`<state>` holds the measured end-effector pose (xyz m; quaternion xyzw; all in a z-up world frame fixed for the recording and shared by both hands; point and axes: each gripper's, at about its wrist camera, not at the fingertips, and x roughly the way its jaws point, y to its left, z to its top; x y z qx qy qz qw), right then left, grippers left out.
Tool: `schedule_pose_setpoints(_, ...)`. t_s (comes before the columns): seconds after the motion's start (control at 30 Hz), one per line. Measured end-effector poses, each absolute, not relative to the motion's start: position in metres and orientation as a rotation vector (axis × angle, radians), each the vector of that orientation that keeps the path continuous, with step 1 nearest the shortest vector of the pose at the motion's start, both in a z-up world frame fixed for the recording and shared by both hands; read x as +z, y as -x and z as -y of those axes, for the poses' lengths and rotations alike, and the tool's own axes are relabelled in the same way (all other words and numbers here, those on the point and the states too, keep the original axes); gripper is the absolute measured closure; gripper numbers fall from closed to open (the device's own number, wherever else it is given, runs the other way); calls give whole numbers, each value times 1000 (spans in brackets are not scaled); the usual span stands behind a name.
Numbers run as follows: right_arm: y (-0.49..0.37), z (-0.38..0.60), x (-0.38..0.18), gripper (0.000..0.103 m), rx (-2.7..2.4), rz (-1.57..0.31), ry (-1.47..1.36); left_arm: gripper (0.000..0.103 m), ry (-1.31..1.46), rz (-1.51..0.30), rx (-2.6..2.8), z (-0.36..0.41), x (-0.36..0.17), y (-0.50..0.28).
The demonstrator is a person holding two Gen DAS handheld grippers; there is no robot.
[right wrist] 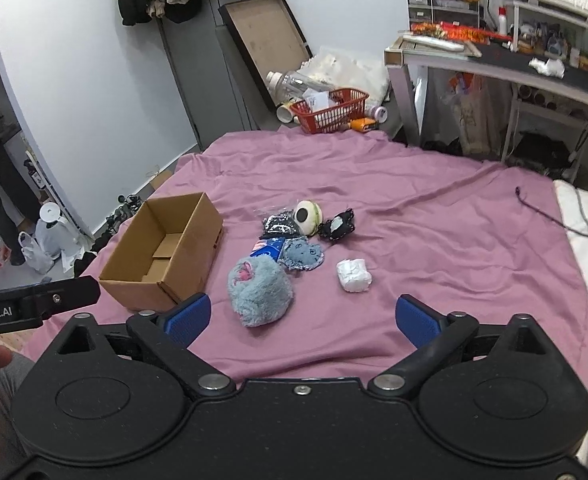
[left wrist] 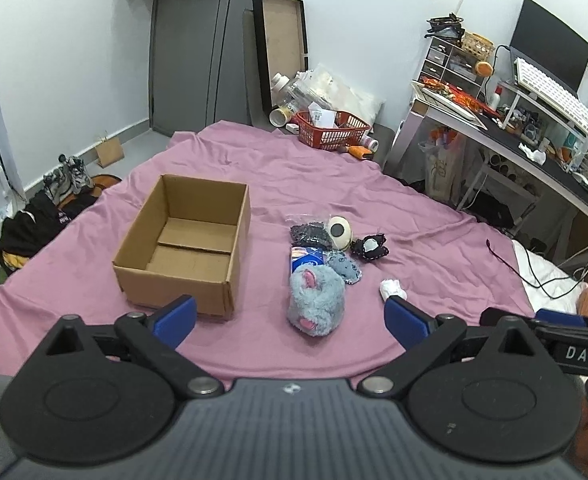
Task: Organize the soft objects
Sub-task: 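Move the left gripper to the grey-blue plush toy and close on it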
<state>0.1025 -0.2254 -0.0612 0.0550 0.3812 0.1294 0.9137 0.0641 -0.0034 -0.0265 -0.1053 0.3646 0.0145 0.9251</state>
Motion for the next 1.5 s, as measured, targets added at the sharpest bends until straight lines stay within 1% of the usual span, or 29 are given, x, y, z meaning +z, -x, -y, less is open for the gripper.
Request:
schedule_pose_setpoints(0.1,-113,224,-70,9,272,-799,-125,4,231,-756,13,4,-33,-74)
schedule_pose_setpoints(0.17,-122,223,-76,14,271,-819,-131,4,233,-755,4,4,-38,-80)
schedule_pose_setpoints(0.3,-137,225,-88,15,270,-855,-150,5,249,-762,-16,5,-46,-94)
schedule_pose_setpoints(0.43,-150,229,-99,22,263,-880,-194,13,256,-789,-27,8,-59,-112)
schedule_pose_setpoints(0.47,-153,230,-102,22,262,-883,-207,14,258,-794,-31,8,-62,-116)
schedule_pose_setpoints(0.53,-159,233,-107,22,257,-885,-229,20,265,-807,-42,10,-69,-124)
schedule_pose_setpoints(0.57,-162,234,-110,24,255,-888,-238,21,269,-813,-46,11,-73,-128)
schedule_pose_setpoints(0.6,-166,235,-112,26,255,-895,-254,24,274,-818,-49,12,-76,-132)
schedule_pose_setpoints(0.63,-168,235,-113,29,257,-901,-267,30,280,-824,-53,12,-81,-136)
schedule_pose_setpoints(0.67,-171,236,-114,29,261,-895,-280,32,286,-833,-56,13,-85,-140)
schedule_pose_setpoints(0.73,-176,235,-115,29,264,-880,-283,40,299,-864,-55,13,-96,-149)
schedule_pose_setpoints(0.8,-181,236,-120,29,255,-889,-301,45,302,-886,-69,14,-104,-156)
schedule_pose_setpoints(0.87,-187,236,-125,32,255,-903,-322,46,292,-900,-64,14,-112,-162)
schedule_pose_setpoints(1.0,-198,231,-136,33,273,-928,-358,54,291,-937,-64,11,-128,-173)
schedule_pose_setpoints(1.1,-207,224,-145,35,282,-945,-360,58,304,-959,-57,8,-138,-182)
schedule_pose_setpoints(1.23,-220,219,-160,42,294,-977,-397,62,321,-965,-64,4,-148,-196)
schedule_pose_setpoints(1.4,-237,219,-179,48,322,-1009,-498,65,359,-994,-70,1,-164,-214)
schedule_pose_setpoints(1.5,-244,216,-187,49,324,-1025,-505,66,371,-1009,-64,1,-174,-223)
